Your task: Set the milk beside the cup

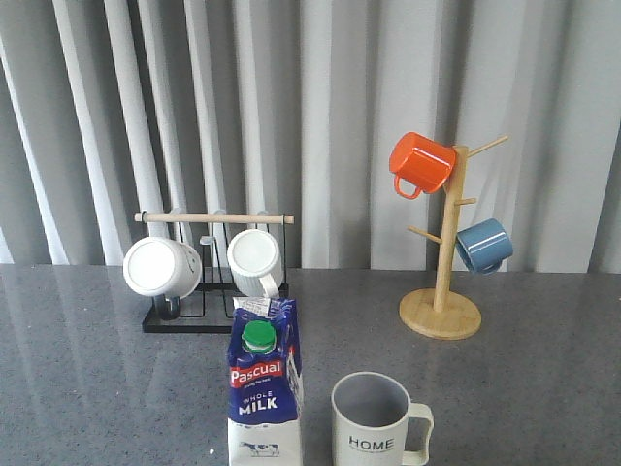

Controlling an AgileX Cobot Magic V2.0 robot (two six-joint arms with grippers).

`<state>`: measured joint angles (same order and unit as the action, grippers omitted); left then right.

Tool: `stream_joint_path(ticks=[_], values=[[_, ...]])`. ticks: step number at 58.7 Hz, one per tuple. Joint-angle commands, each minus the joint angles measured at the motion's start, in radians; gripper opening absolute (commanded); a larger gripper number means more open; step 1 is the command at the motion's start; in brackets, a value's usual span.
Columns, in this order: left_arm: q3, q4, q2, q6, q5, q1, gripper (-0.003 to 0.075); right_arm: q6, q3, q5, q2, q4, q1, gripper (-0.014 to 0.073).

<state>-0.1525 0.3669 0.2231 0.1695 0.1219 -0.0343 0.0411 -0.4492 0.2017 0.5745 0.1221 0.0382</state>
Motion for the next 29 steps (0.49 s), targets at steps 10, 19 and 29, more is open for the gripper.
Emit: stream_joint_path(ticks=[10,19,29], values=[[0.107,0.008,-0.020,-0.064,-0.122,-0.005,-0.0008,-0.004,-0.026,0.071,-0.001,0.007,-0.003,-0.0008],[0.161,-0.188,-0.105,-0.248,-0.140,-0.005,-0.0008,-0.004,-0.026,0.071,-0.001,0.007,-0.003,-0.0009],[0.162,-0.443,-0.146,-0.430,-0.168,-0.005,-0.0008,-0.004,-0.026,0.072,-0.001,0.007,-0.003,-0.0009]])
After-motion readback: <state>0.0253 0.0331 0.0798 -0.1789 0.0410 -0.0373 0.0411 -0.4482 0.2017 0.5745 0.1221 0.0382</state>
